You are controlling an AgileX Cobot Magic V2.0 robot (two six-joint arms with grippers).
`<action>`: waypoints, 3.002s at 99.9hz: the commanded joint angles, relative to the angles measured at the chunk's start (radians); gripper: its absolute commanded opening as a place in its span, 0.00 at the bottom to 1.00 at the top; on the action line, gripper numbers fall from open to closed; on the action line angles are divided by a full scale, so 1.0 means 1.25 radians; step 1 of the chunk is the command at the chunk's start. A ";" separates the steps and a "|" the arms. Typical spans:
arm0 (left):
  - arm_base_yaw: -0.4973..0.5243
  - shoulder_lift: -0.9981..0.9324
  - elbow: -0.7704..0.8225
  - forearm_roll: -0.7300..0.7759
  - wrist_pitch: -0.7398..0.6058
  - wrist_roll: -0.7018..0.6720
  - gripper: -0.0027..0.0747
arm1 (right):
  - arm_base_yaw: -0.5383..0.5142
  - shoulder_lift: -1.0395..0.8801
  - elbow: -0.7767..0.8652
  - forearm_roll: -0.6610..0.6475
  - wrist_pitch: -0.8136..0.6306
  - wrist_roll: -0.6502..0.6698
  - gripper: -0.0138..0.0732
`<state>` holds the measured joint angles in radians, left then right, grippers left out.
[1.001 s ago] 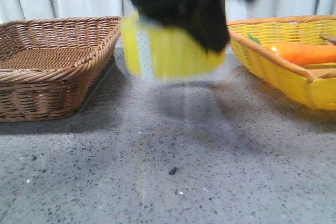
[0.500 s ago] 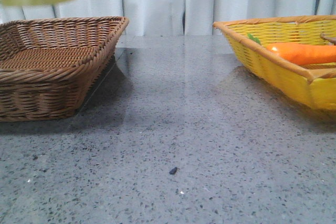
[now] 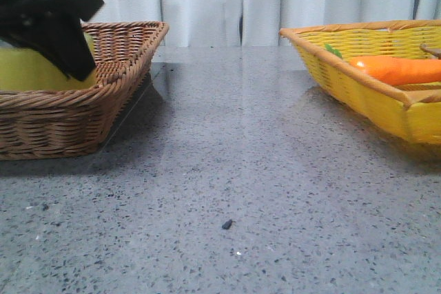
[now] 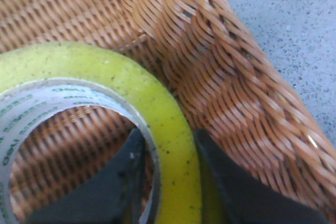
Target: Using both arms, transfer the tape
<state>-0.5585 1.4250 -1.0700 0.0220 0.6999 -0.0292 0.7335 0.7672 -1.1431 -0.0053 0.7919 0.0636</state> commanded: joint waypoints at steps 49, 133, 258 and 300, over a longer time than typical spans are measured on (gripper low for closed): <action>0.000 -0.088 -0.025 -0.013 -0.073 -0.001 0.46 | -0.001 -0.008 -0.015 -0.032 -0.029 -0.002 0.09; 0.000 -0.783 0.398 -0.030 -0.229 -0.001 0.01 | -0.001 -0.399 0.532 -0.173 -0.461 -0.002 0.09; 0.114 -1.095 0.651 -0.043 -0.379 -0.001 0.01 | -0.001 -0.481 0.634 -0.197 -0.471 -0.002 0.08; 0.393 -1.170 0.868 -0.048 -0.481 -0.001 0.01 | -0.001 -0.481 0.634 -0.197 -0.471 -0.002 0.08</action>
<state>-0.1060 -0.0061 0.0037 -0.0341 0.1737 -0.0272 0.7335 0.1577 -0.3248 -0.2368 0.2838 0.0636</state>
